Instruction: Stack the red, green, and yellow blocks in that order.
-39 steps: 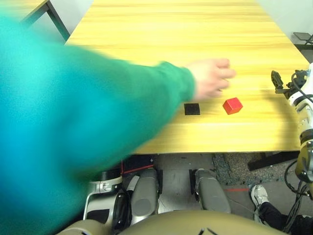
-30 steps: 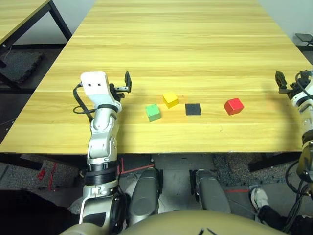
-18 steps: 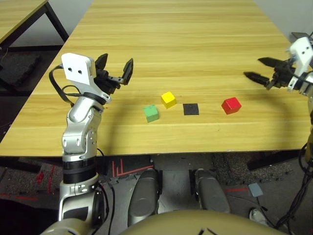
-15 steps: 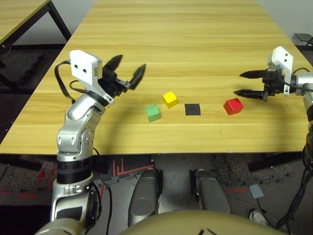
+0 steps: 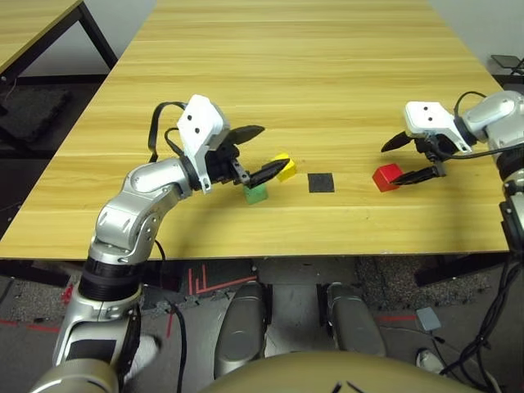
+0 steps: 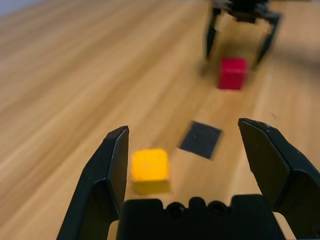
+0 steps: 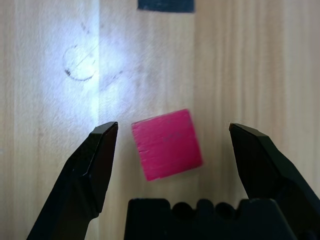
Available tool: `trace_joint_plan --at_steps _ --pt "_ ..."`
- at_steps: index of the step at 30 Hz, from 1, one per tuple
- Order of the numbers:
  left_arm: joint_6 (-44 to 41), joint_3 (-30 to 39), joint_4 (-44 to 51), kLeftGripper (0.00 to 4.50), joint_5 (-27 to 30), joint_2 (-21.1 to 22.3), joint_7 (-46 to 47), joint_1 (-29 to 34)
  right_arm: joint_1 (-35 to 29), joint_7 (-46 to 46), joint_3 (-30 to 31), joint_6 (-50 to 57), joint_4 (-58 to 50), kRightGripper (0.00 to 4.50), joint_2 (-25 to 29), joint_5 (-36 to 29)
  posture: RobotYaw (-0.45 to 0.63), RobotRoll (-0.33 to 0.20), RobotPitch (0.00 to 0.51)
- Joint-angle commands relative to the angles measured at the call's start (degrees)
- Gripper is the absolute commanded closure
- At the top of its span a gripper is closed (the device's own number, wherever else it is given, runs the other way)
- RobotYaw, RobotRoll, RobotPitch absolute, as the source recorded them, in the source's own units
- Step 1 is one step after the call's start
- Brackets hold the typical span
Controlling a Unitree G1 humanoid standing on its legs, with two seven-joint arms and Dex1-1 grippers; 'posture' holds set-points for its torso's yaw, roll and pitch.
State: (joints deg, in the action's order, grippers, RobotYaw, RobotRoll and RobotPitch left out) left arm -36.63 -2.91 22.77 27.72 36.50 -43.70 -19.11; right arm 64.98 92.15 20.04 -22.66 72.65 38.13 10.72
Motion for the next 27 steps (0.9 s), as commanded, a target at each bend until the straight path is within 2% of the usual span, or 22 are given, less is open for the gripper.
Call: trace_joint_plan --at_steps 1,4,7,10,12,13,18,23,27 --pt "-4.6 -1.7 3.2 0.04 0.8 2.7 -1.3 1.7 1.2 0.3 1.7 -1.7 1.3 0.0 -1.1 2.3 0.33 -0.23 0.083" --pt "-6.2 -1.1 4.4 0.04 1.3 2.7 -0.6 1.8 1.0 -0.1 1.9 -2.8 1.5 0.0 -1.5 4.0 0.34 -0.229 0.085" --pt "-7.3 -0.8 5.2 0.0 1.5 2.5 -0.2 1.6 0.7 -2.8 2.6 -3.9 1.7 0.56 -2.0 6.3 0.35 -0.227 0.085" --pt "-8.2 -0.6 5.9 0.0 2.0 2.2 0.6 1.1 1.0 -5.7 2.5 -3.9 1.7 1.63 -2.6 7.9 0.36 -0.227 0.085" --pt "-9.0 -0.5 6.4 0.0 2.2 2.6 0.9 0.9 2.0 -5.6 0.5 -0.8 1.2 2.34 -3.9 6.4 0.37 -0.232 0.084" --pt "-9.3 -0.4 6.6 0.0 2.2 2.7 1.0 0.8 2.6 -5.1 -0.7 1.4 1.0 2.47 -4.6 5.3 0.37 -0.233 0.084" --pt "-11.3 -0.3 7.2 0.0 3.1 2.3 2.2 -0.7 5.4 -2.3 -2.6 18.5 -7.1 2.46 -9.5 2.6 0.37 -0.252 0.086" --pt "-12.8 -1.3 6.7 0.0 2.9 1.5 3.1 -2.1 1.7 -4.2 -0.6 38.3 -25.8 2.46 -12.6 4.4 0.37 -0.268 0.087" --pt "-13.6 -2.6 5.8 0.0 1.9 0.7 4.2 -3.4 -1.8 -4.0 2.3 48.2 -38.1 2.46 -14.2 4.0 0.4 -0.284 0.091"
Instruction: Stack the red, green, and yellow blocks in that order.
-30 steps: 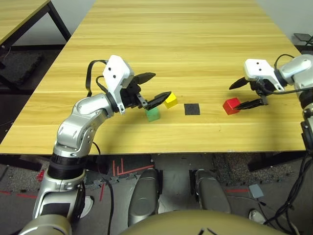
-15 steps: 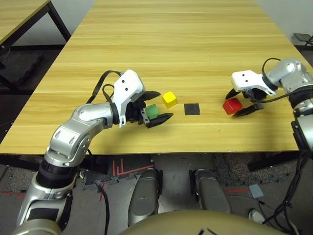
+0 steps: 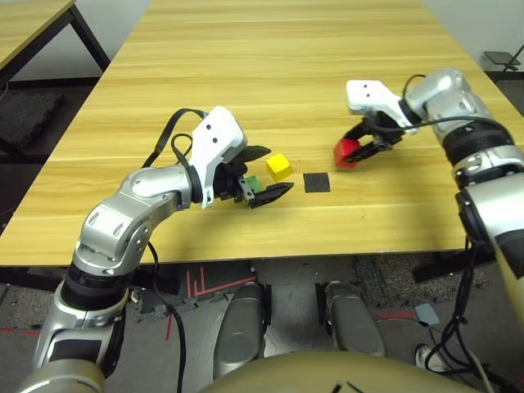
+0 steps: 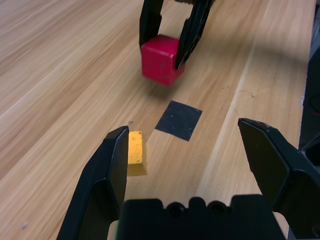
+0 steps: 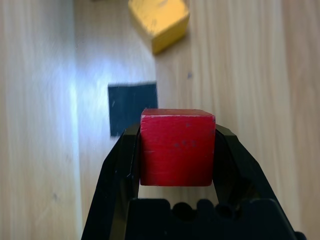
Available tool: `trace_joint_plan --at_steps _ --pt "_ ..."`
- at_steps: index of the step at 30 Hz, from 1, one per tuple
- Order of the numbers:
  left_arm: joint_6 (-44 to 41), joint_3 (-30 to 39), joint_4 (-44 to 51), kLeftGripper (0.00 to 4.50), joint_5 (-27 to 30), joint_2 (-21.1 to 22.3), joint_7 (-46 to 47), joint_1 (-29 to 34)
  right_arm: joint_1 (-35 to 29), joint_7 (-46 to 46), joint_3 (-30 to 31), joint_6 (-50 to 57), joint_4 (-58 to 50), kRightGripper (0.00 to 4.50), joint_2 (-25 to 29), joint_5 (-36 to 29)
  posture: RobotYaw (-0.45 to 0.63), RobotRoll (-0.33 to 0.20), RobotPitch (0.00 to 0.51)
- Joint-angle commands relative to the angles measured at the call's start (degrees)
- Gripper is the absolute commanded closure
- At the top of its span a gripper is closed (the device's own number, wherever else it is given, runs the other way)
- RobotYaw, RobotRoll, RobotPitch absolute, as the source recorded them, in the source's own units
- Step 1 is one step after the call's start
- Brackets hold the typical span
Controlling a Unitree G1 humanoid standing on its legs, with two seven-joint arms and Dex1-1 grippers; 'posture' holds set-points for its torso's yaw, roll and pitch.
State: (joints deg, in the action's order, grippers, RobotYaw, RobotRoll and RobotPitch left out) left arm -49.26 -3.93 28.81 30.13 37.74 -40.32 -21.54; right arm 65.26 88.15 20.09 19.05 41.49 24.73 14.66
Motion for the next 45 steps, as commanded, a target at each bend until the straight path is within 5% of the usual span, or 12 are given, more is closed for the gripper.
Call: trace_joint_plan --at_steps 1,13,30,37,41,45 --pt "-0.9 -1.8 -0.3 0.0 -0.9 -0.8 1.2 -1.2 -2.7 0.1 3.0 8.2 -9.0 2.46 -0.9 0.2 0.4 -0.287 0.092" --pt "-4.2 0.2 4.1 0.0 0.2 -4.4 8.4 1.8 -3.6 0.2 10.7 8.2 -10.9 2.46 0.5 0.9 0.48 -0.315 0.111" --pt "-6.3 2.0 6.2 0.0 1.1 -5.1 11.4 1.7 -4.2 -1.9 12.7 1.4 -4.1 2.46 -2.4 1.4 0.53 -0.301 0.117" --pt "-7.2 -0.5 2.1 0.0 0.1 -3.7 9.3 -1.8 -2.7 -2.8 7.0 -1.4 -2.0 0.12 -2.0 -3.5 0.5 -0.276 0.105" --pt "-5.6 -2.1 -1.2 0.0 -1.1 -0.6 5.6 -3.7 0.6 -2.1 1.8 -4.5 1.2 0.02 0.8 -7.3 0.46 -0.257 0.092" --pt "-3.0 -2.7 -3.4 0.0 -2.1 7.6 -1.7 -2.0 2.1 0.8 -3.0 -7.3 3.7 0.02 8.3 -10.0 0.4 -0.226 0.083"
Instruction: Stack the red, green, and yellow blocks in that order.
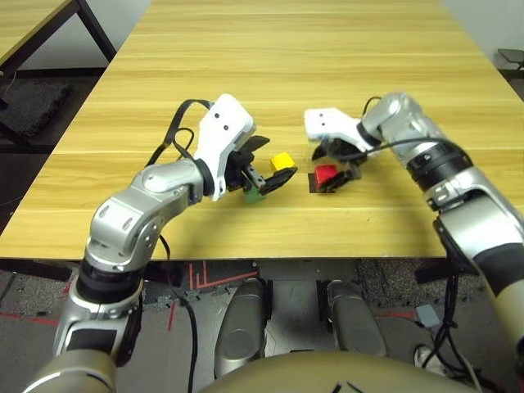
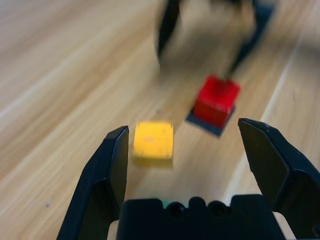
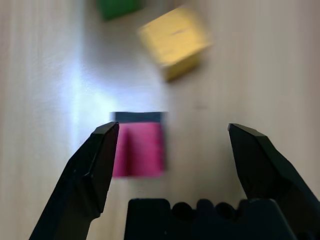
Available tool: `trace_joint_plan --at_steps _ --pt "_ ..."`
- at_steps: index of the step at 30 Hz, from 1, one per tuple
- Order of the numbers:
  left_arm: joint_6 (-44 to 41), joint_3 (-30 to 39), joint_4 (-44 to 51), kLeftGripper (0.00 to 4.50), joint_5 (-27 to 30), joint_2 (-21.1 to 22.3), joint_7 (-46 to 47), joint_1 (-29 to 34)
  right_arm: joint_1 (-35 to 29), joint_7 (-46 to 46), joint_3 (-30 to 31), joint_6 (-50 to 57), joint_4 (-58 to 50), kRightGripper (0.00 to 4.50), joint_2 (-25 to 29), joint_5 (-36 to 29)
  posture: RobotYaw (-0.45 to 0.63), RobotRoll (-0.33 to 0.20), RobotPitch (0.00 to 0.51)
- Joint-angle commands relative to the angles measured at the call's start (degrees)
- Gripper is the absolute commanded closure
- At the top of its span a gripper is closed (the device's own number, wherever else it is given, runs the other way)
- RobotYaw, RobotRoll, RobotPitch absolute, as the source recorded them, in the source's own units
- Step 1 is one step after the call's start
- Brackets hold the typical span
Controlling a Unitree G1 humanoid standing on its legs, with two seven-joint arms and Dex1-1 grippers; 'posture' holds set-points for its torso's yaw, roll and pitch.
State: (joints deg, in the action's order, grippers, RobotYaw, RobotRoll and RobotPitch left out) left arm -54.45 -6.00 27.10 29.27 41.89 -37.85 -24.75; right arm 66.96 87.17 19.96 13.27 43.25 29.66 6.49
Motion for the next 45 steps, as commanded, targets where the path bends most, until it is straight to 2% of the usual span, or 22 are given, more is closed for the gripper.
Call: trace_joint_plan --at_steps 1,4,7,19,22,26,27,28,31,35,39,45 --pt "2.9 -0.7 -2.3 0.0 -1.6 4.8 -5.3 1.8 0.3 2.1 -3.5 -1.4 2.0 0.02 4.4 -2.2 0.39 -0.222 0.081" --pt "6.6 -1.7 -5.5 0.0 -3.8 8.0 -8.6 3.6 -1.2 1.1 -6.2 0.9 1.0 0.02 8.0 -3.2 0.35 -0.207 0.075" --pt "10.9 -3.2 -9.1 0.0 -5.9 7.7 -11.0 4.5 -4.0 0.0 -8.0 4.4 -3.0 0.02 10.0 -4.7 0.33 -0.197 0.072" --pt "21.7 -7.4 -22.3 0.0 -12.3 0.3 -15.1 4.8 -14.1 -5.5 -12.1 20.3 -23.1 0.02 12.8 -11.0 0.24 -0.175 0.075" --pt "21.7 -7.4 -22.5 0.61 -13.5 0.0 -14.9 4.8 -15.4 -6.6 -12.6 22.1 -25.5 0.0 13.3 -12.2 0.24 -0.173 0.076" --pt "20.0 -7.3 -20.3 1.91 -13.7 0.9 -16.3 4.8 -16.5 -7.8 -12.6 23.8 -27.8 0.0 13.9 -13.6 0.23 -0.168 0.076" --pt "18.3 -7.1 -18.2 2.28 -13.1 1.2 -16.6 4.1 -16.8 -8.2 -12.7 24.3 -28.3 0.0 14.1 -13.9 0.23 -0.166 0.076" --pt "15.7 -6.7 -15.6 2.44 -11.9 1.5 -16.7 2.9 -17.0 -8.5 -13.0 24.6 -28.7 0.0 14.3 -14.3 0.24 -0.16 0.077" --pt "9.4 -5.8 -9.5 2.43 -8.6 1.0 -17.4 -2.8 -17.9 -8.7 -13.2 25.3 -30.0 0.0 15.2 -15.3 0.24 -0.153 0.077" --pt "5.9 -6.9 -7.3 2.43 -5.6 -1.0 -19.4 -12.4 -20.2 -7.9 -13.4 26.3 -32.6 0.0 16.4 -18.0 0.23 -0.14 0.074" --pt "6.5 -10.9 -11.8 2.43 -6.0 -3.8 -22.9 -21.3 -23.1 -6.4 -13.4 26.0 -35.2 0.0 17.9 -20.4 0.21 -0.132 0.072" --pt "19.0 -18.6 -29.7 2.43 -11.9 -11.9 -30.2 -28.5 -26.8 -6.4 -14.5 27.3 -39.3 0.0 19.8 -23.6 0.14 -0.132 0.075"
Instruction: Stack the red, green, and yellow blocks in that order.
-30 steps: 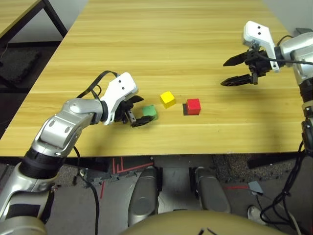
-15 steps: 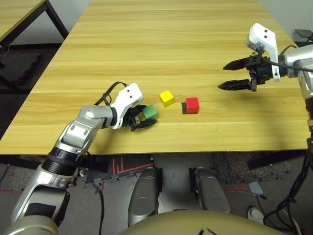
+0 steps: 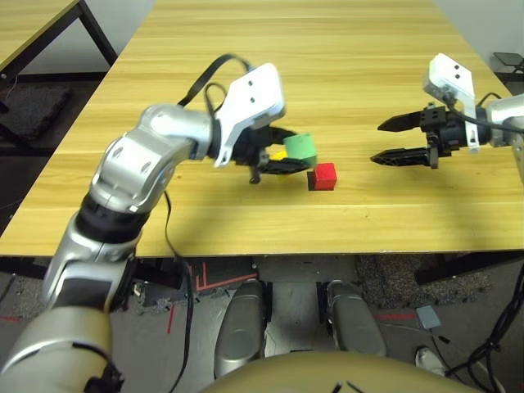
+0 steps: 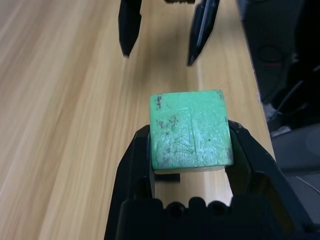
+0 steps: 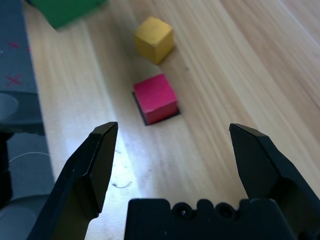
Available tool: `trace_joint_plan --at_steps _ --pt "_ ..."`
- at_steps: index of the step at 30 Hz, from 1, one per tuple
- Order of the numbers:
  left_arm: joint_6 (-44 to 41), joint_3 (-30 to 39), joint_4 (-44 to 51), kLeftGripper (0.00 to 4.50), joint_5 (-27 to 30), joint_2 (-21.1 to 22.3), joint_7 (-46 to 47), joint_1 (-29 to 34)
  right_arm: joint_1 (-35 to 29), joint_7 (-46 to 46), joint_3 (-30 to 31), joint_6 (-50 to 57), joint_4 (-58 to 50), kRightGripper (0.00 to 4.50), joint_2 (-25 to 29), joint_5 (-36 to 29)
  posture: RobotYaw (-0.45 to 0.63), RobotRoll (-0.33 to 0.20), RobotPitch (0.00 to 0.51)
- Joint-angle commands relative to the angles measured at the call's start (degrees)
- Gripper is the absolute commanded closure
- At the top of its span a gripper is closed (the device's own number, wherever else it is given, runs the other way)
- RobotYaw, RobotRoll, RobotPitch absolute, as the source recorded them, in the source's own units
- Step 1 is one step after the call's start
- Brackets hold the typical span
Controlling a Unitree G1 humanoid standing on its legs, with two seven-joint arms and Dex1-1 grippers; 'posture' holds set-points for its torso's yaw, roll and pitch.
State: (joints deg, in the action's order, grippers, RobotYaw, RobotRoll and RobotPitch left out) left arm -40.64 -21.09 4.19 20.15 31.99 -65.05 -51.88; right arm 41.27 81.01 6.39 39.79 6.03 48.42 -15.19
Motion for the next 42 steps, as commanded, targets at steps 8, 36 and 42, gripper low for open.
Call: trace_joint_plan --at_steps 8,36,42 --pt "25.1 -6.5 -34.8 2.43 -12.2 -12.8 -7.1 -7.8 -5.2 -2.3 -2.7 3.6 -6.8 0.0 3.9 -4.5 0.06 -0.135 0.076" --pt "25.3 -2.2 -45.3 2.43 -19.9 -17.7 -7.3 -8.1 -6.9 -5.9 -3.0 4.0 -7.8 0.0 5.1 -7.2 0.04 -0.146 0.098" --pt "17.4 -1.7 -39.9 2.43 -18.7 -18.0 -8.0 -6.9 -6.6 -6.1 -2.7 3.8 -7.3 0.0 4.8 -7.0 0.04 -0.144 0.099"
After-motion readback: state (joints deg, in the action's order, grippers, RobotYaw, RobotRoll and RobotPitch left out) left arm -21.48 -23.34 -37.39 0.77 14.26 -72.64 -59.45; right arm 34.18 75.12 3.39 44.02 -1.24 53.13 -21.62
